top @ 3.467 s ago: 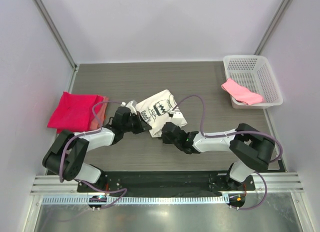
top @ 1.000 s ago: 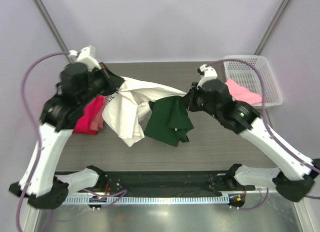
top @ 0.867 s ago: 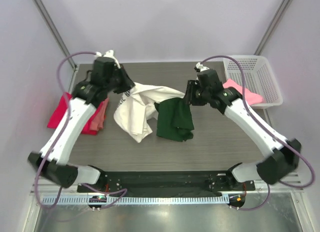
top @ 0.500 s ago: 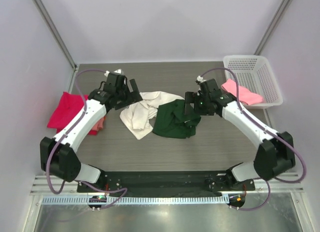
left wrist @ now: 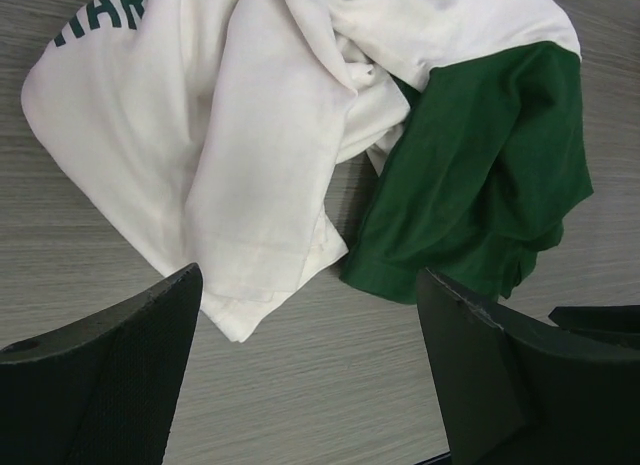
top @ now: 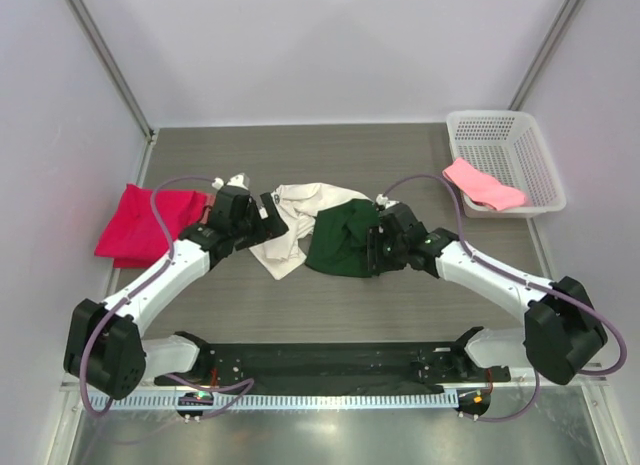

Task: Fold and stack the t-shirts
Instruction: Flatten the tshirt out

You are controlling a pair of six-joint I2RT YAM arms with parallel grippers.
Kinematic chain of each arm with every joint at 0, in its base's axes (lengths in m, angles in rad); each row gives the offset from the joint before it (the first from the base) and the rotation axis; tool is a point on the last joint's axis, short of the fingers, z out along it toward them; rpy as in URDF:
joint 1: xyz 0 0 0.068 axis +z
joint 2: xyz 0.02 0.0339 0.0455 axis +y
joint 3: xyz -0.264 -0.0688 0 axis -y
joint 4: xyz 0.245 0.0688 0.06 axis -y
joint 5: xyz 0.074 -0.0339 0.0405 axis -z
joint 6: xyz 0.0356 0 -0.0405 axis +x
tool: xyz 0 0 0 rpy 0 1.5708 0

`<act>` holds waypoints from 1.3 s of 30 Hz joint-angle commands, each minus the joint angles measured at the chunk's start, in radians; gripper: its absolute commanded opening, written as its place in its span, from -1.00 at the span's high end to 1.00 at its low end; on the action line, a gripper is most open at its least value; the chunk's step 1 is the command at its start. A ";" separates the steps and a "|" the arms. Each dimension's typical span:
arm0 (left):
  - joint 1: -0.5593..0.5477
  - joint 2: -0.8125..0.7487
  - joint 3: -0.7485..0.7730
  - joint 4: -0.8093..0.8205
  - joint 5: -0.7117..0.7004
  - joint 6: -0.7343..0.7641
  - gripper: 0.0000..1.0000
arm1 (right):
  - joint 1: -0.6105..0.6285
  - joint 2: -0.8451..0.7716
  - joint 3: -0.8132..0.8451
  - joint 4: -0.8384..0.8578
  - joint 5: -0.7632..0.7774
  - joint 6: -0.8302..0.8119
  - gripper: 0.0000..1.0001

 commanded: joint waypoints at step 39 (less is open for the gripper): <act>-0.056 -0.007 -0.242 0.341 -0.039 0.179 -0.47 | -0.212 -0.031 -0.237 0.521 -0.179 0.091 0.98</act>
